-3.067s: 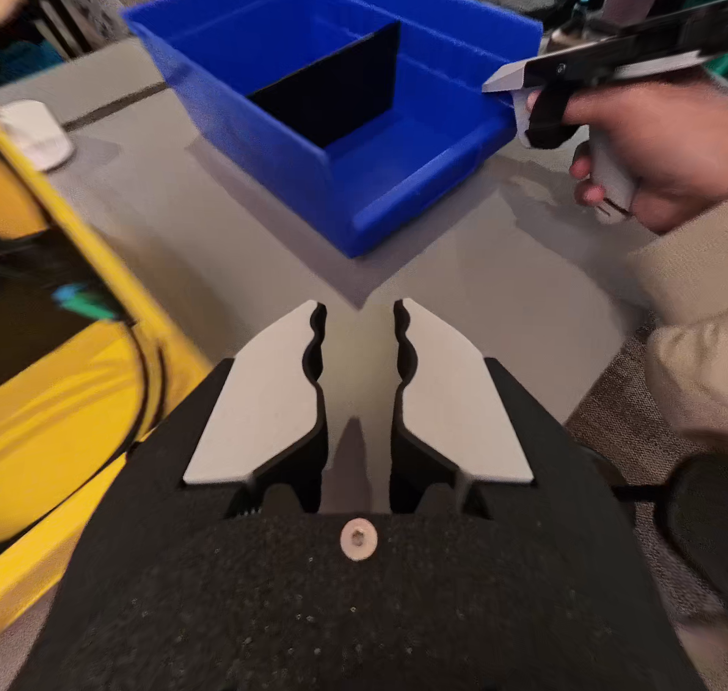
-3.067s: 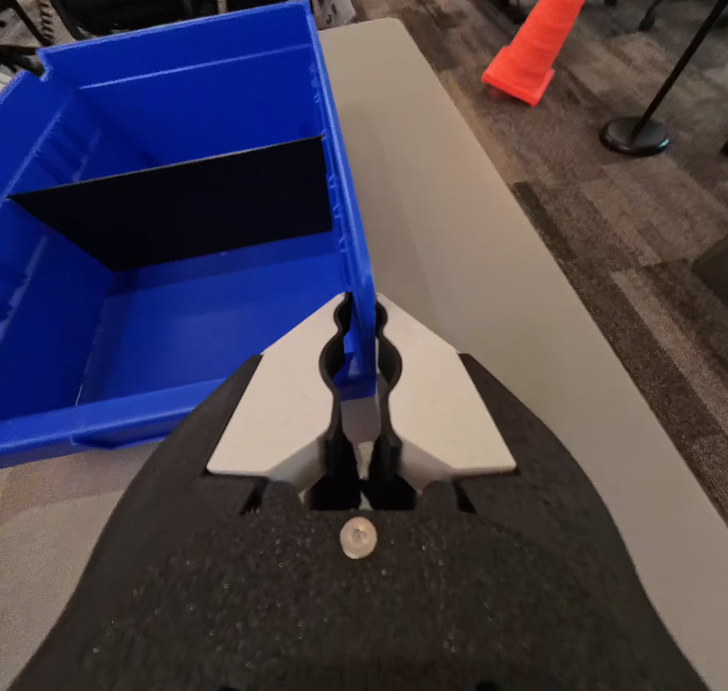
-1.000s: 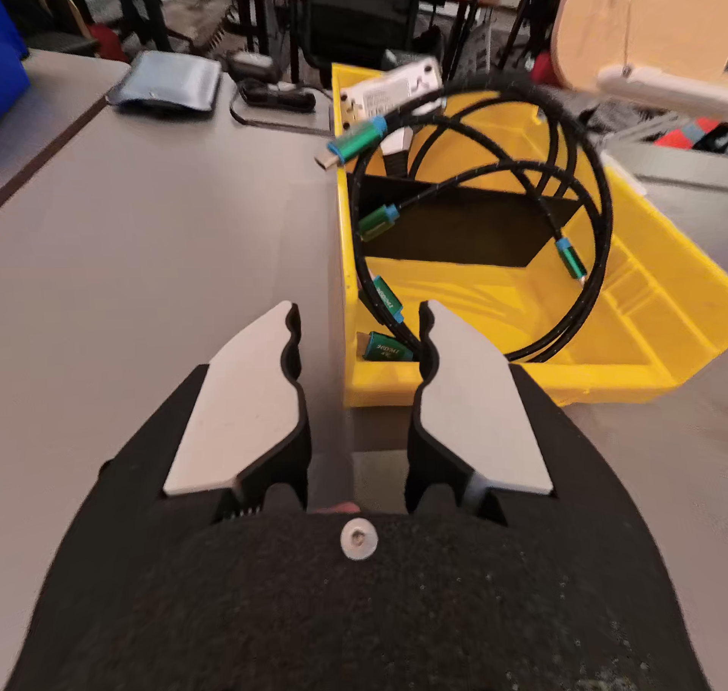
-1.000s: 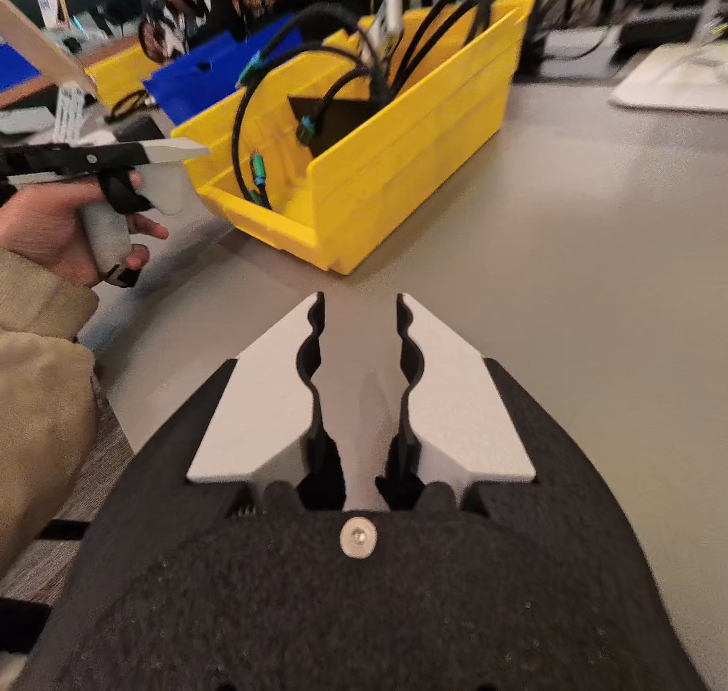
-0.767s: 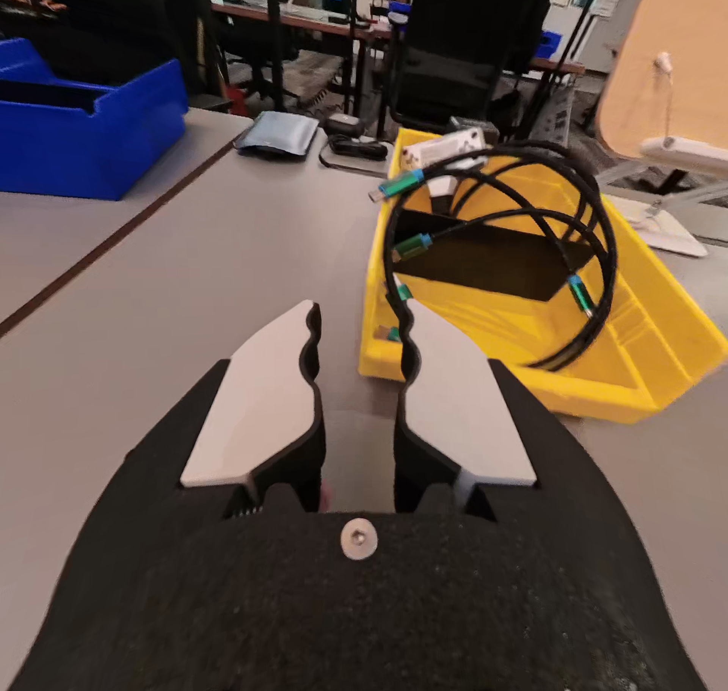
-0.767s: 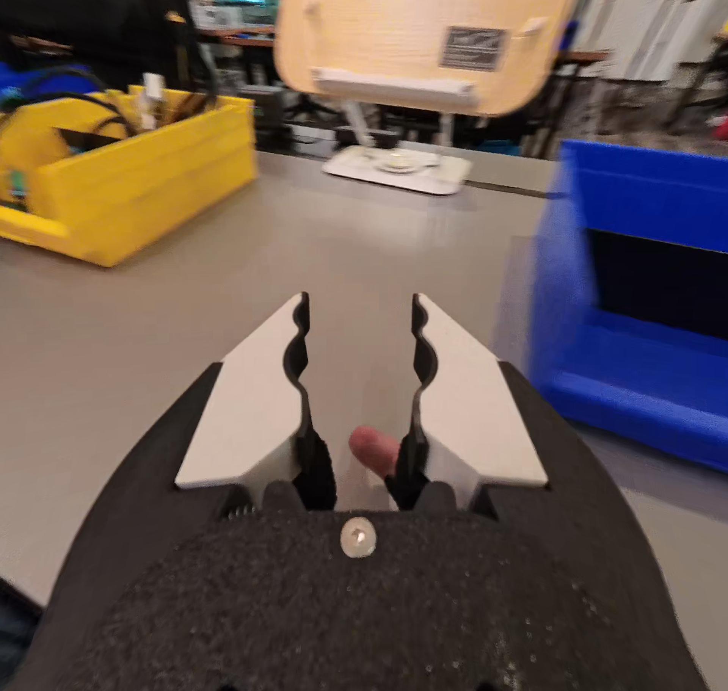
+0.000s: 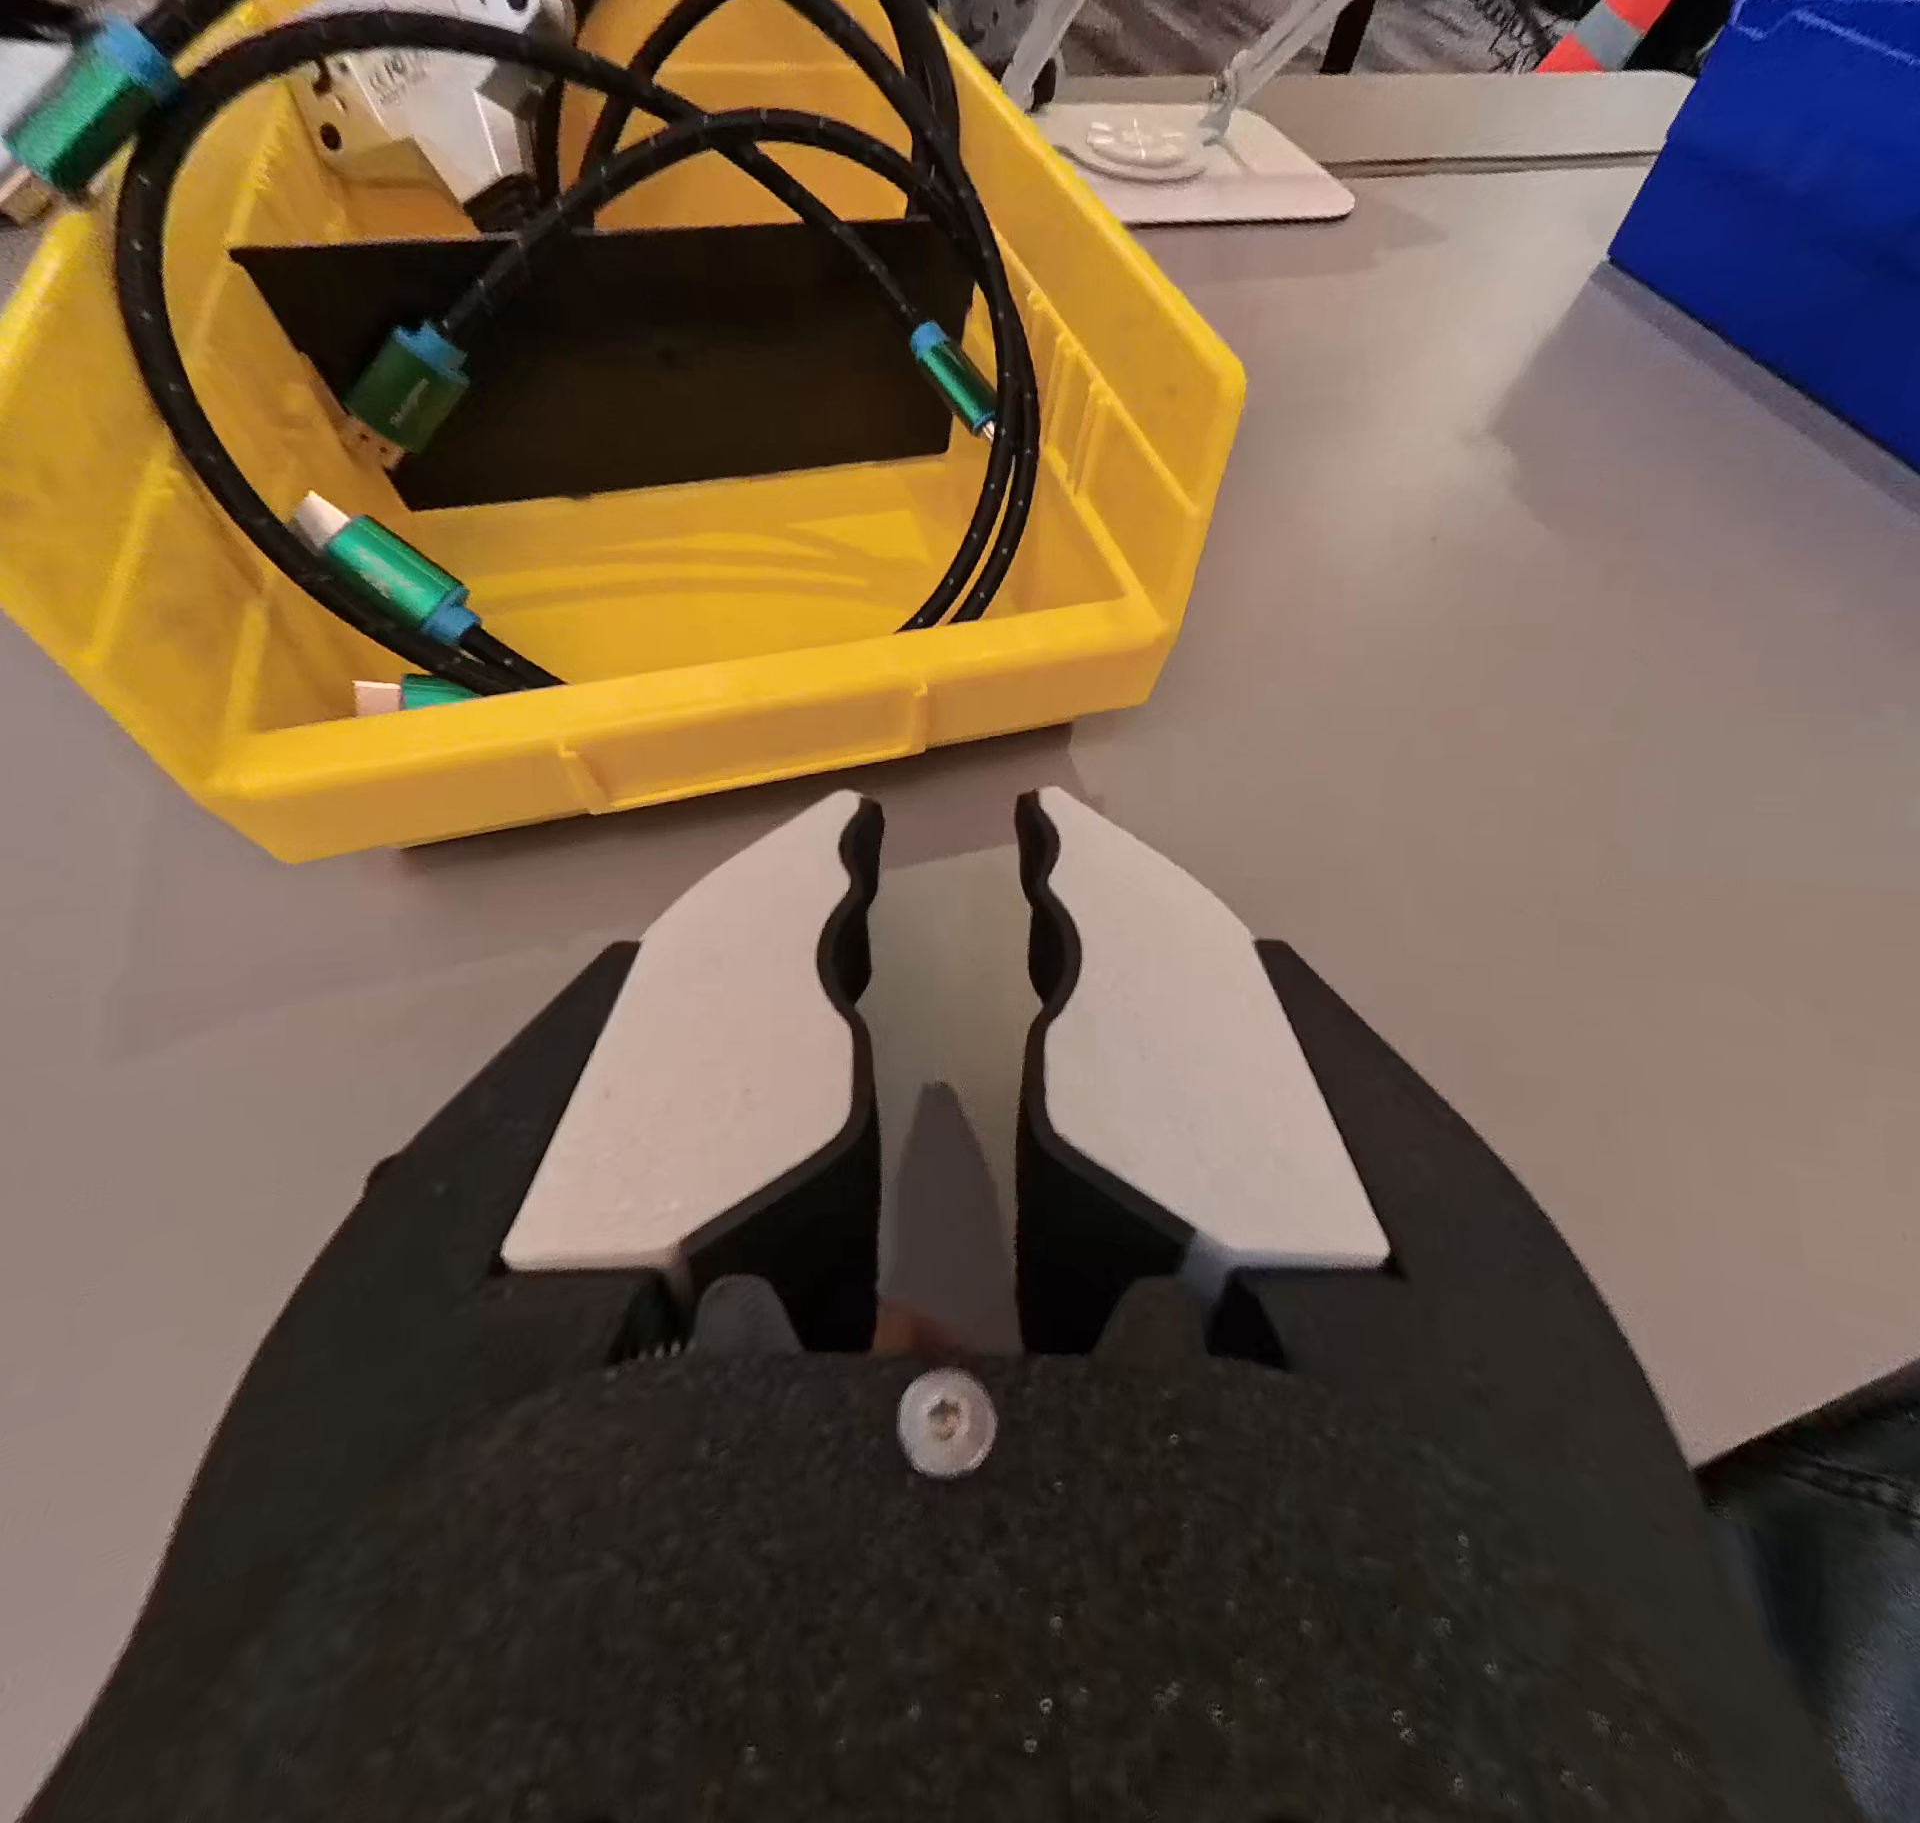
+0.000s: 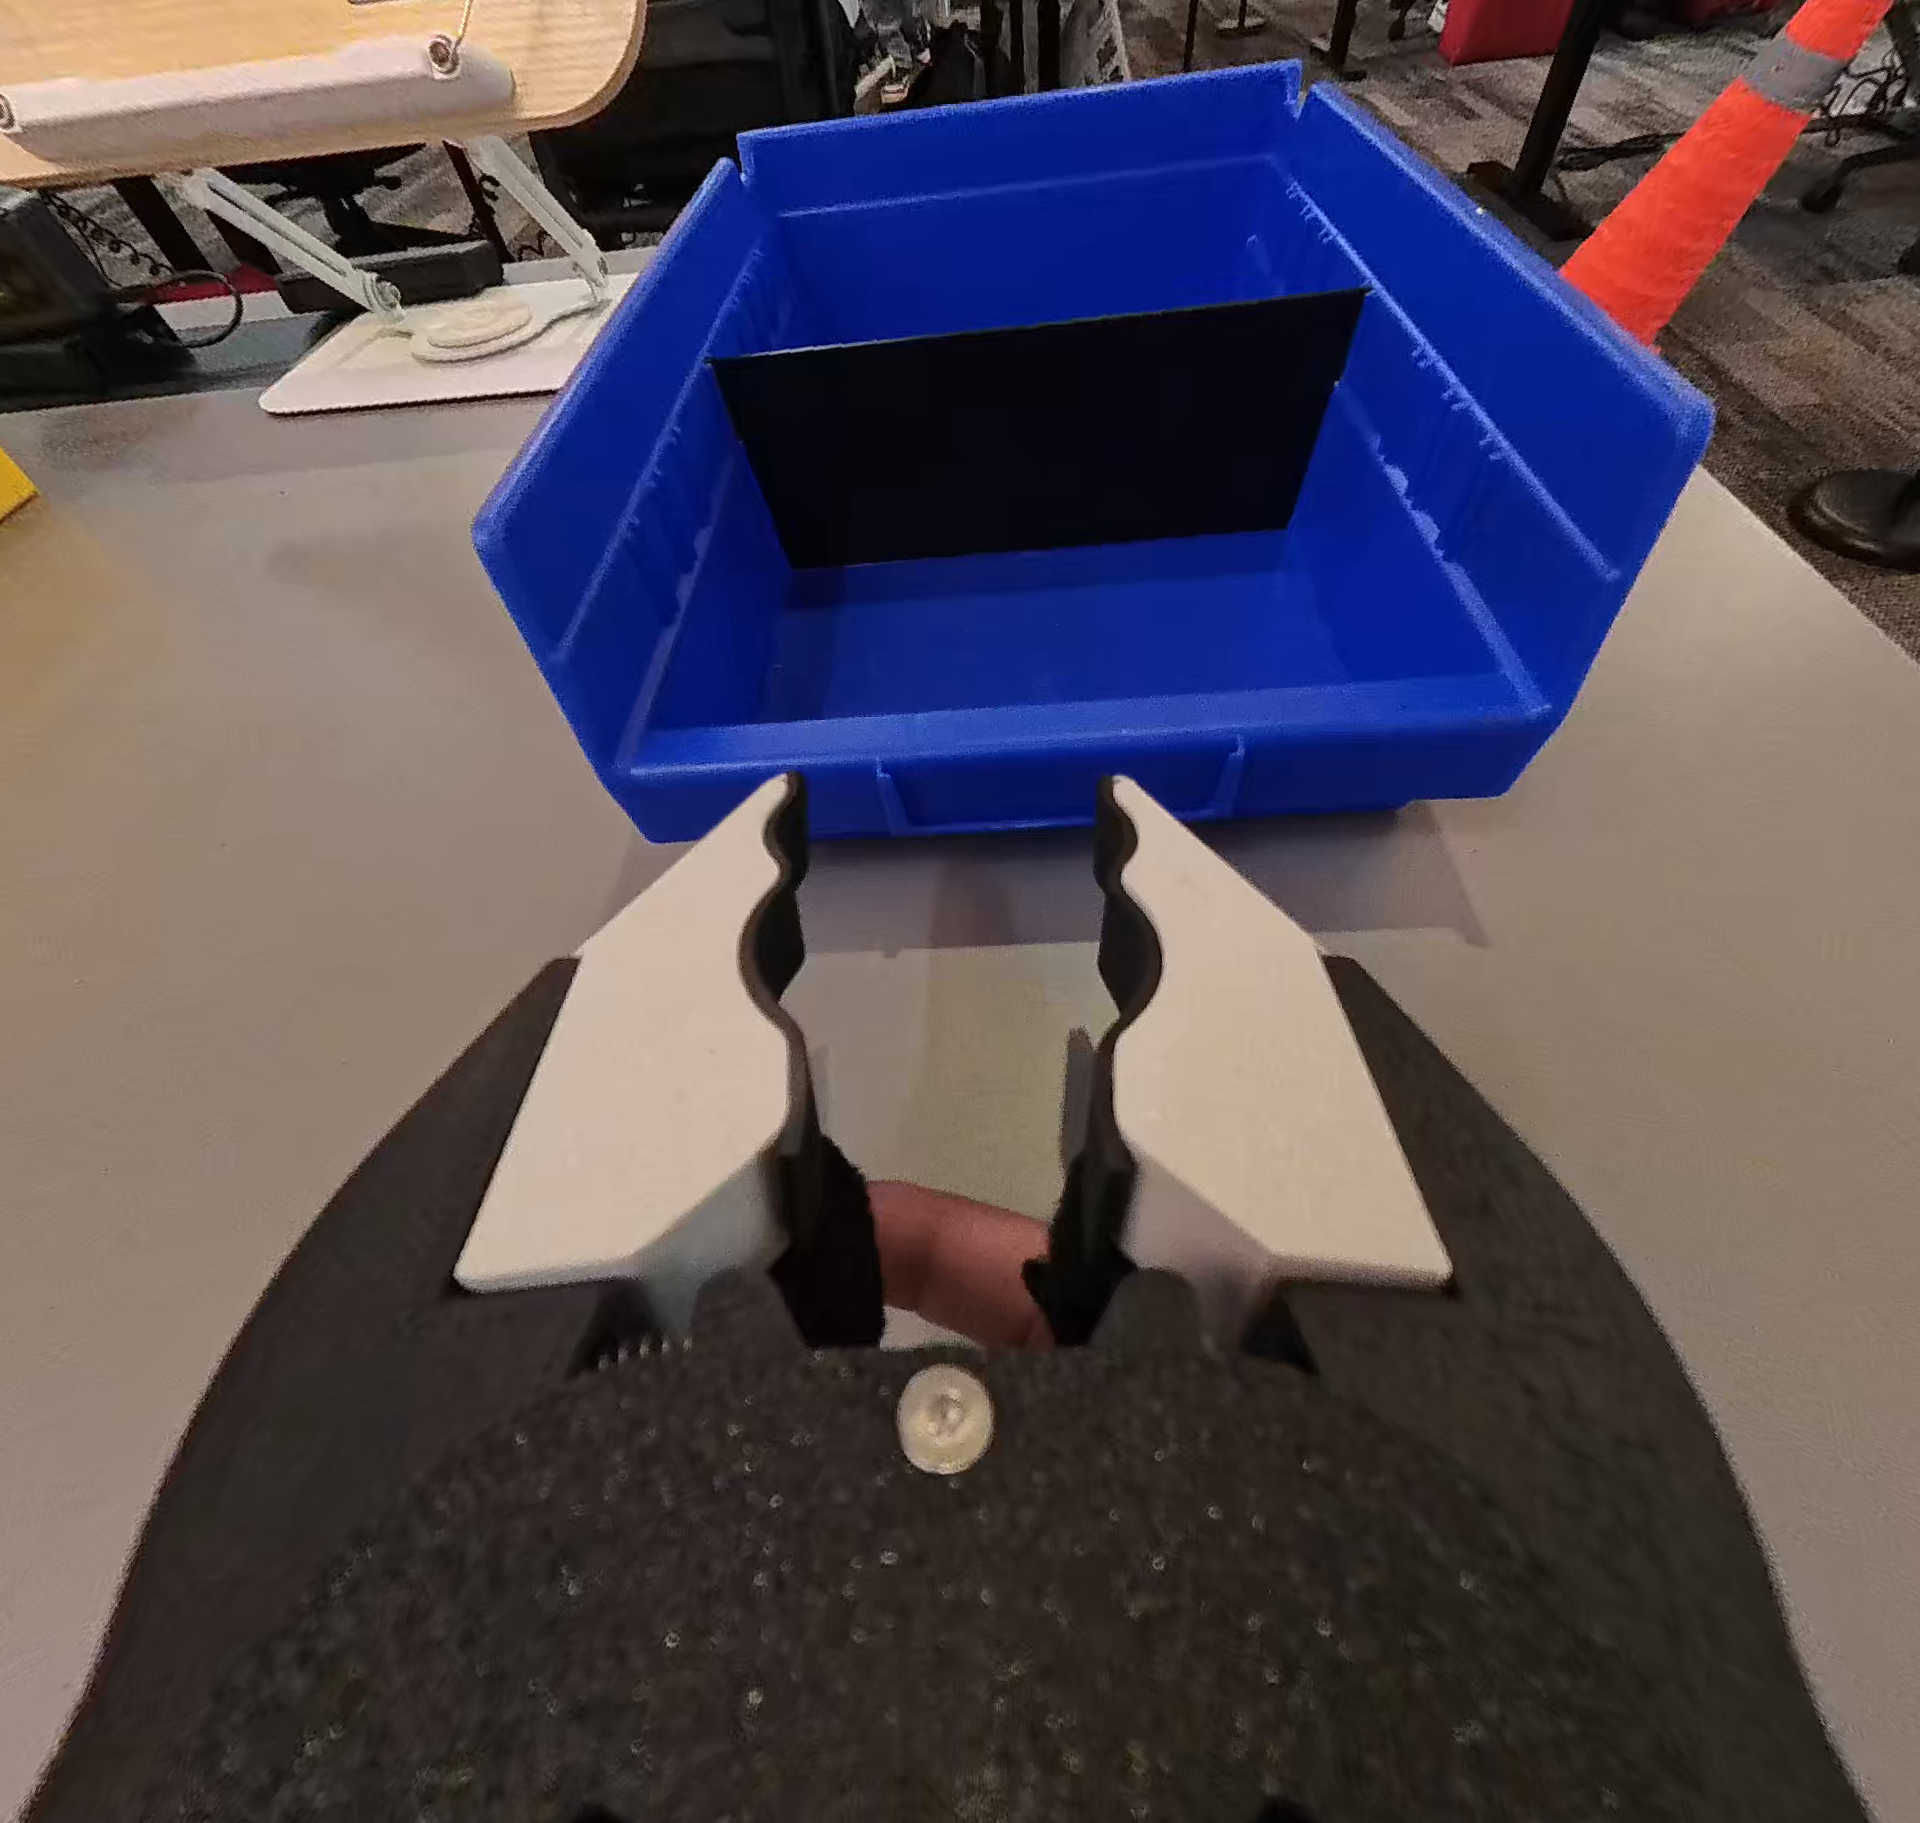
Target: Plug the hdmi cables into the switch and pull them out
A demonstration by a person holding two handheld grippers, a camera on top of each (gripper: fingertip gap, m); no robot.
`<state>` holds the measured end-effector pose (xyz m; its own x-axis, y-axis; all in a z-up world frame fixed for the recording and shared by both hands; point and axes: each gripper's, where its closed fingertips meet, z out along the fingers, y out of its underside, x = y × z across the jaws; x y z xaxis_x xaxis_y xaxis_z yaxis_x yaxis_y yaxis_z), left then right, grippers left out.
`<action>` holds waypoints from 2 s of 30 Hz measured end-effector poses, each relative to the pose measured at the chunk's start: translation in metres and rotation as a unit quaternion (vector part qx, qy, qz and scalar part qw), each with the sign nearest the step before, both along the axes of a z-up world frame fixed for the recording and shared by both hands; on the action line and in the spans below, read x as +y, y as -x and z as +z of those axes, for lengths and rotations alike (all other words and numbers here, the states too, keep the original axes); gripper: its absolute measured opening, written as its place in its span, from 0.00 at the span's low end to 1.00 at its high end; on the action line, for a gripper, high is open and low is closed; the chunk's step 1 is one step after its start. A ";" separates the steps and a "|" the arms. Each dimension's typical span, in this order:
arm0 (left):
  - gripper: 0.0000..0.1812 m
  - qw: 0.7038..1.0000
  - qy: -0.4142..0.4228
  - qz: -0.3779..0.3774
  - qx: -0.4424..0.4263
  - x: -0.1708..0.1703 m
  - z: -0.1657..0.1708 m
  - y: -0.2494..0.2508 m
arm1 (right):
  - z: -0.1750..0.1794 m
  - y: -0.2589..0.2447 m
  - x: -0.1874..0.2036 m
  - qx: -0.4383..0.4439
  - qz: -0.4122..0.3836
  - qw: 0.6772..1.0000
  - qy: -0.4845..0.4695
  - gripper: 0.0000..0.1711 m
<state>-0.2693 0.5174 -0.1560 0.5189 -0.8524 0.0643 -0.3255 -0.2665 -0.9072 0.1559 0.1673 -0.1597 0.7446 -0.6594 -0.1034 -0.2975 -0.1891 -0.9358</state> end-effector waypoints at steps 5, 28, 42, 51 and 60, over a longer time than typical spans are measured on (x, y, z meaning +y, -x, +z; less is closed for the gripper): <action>0.14 1.000 0.007 -0.001 0.006 -0.002 -0.003 0.002 | 0.002 0.003 0.001 -0.014 0.003 1.000 0.007 0.32; 0.11 1.000 -0.010 0.022 0.005 0.005 0.000 0.007 | 0.003 0.013 0.010 -0.040 0.029 0.999 0.017 0.32; 0.10 0.998 -0.035 0.015 0.040 0.003 -0.006 0.003 | 0.002 0.014 0.015 -0.044 0.038 0.998 0.020 0.32; 0.11 1.000 0.001 0.018 0.012 0.003 -0.004 0.003 | 0.011 0.021 0.017 -0.065 0.044 0.997 0.015 0.32; 0.14 0.994 0.075 0.002 -0.074 -0.005 0.015 -0.017 | 0.005 0.021 0.021 -0.058 0.052 0.997 0.024 0.32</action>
